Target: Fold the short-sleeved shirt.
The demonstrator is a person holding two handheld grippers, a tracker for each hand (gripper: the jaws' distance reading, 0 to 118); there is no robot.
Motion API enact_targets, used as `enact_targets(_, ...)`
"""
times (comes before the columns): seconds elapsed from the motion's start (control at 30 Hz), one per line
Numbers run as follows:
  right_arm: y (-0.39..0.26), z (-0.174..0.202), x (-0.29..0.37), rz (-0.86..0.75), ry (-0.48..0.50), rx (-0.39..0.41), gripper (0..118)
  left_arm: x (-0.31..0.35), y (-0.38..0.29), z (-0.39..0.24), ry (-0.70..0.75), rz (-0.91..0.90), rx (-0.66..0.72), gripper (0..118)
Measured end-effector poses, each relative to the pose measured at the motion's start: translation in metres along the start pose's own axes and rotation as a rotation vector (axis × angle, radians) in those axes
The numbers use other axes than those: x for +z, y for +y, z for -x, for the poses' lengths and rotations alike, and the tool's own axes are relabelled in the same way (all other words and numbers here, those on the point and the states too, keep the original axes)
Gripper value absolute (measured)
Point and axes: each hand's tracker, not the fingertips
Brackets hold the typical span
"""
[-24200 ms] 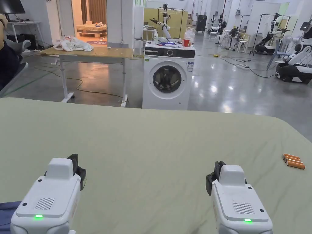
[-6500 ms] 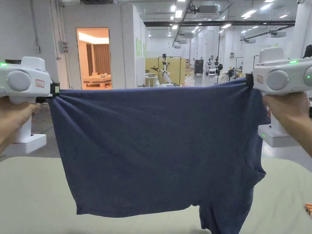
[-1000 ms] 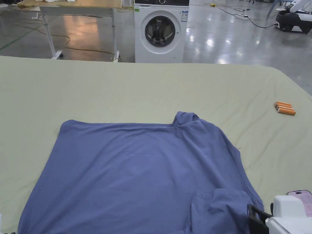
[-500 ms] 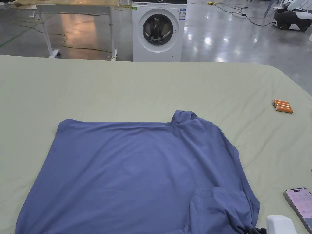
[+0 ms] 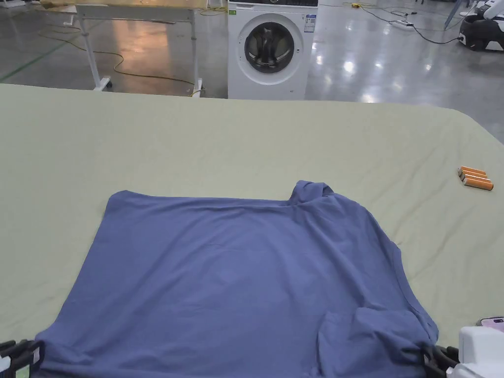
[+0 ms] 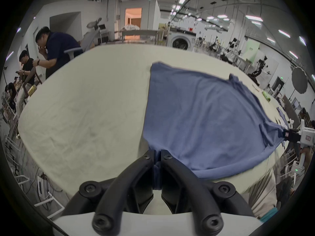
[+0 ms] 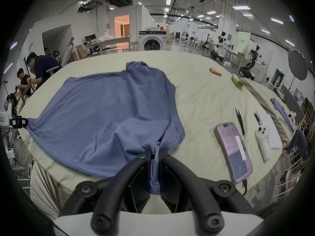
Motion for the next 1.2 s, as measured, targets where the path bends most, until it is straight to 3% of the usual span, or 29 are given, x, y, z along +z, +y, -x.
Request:
enact_targets(0.23, 0.064, -0.005, -0.017, -0.074, -0.031, -0.006, 6, -0.014, 0.066, -0.014, -0.001, -0.102, -0.024, 3)
enact_targets(0.47, 0.117, -0.020, -0.091, -0.040, -0.002, -0.070, 7, -0.073, 0.118, -0.017, 0.000, -0.098, -0.001, 3)
enact_targets(0.77, 0.133, -0.020, -0.175, 0.058, -0.003, -0.110, 7, -0.135, 0.136, -0.021, 0.044, -0.013, 0.018, 3)
enact_targets(0.93, 0.128, -0.018, -0.189, 0.081, -0.015, -0.111, 9, -0.147, 0.135, -0.027, 0.060, 0.017, 0.001, 5)
enact_targets(1.0, 0.128, -0.015, -0.183, 0.063, -0.028, -0.097, 20, -0.142, 0.134, -0.031, 0.066, 0.009, -0.003, 19)
enact_targets(1.1, 0.130, -0.007, -0.161, -0.051, -0.072, -0.058, 56, -0.129, 0.135, -0.036, 0.057, -0.035, -0.016, 47)
enact_targets(1.13, 0.131, -0.004, -0.154, -0.092, -0.073, -0.054, 63, -0.124, 0.136, -0.039, 0.047, -0.054, -0.022, 53)
enact_targets(1.2, 0.133, 0.003, -0.136, -0.192, -0.067, -0.046, 70, -0.109, 0.139, -0.046, 0.036, -0.122, -0.048, 55)
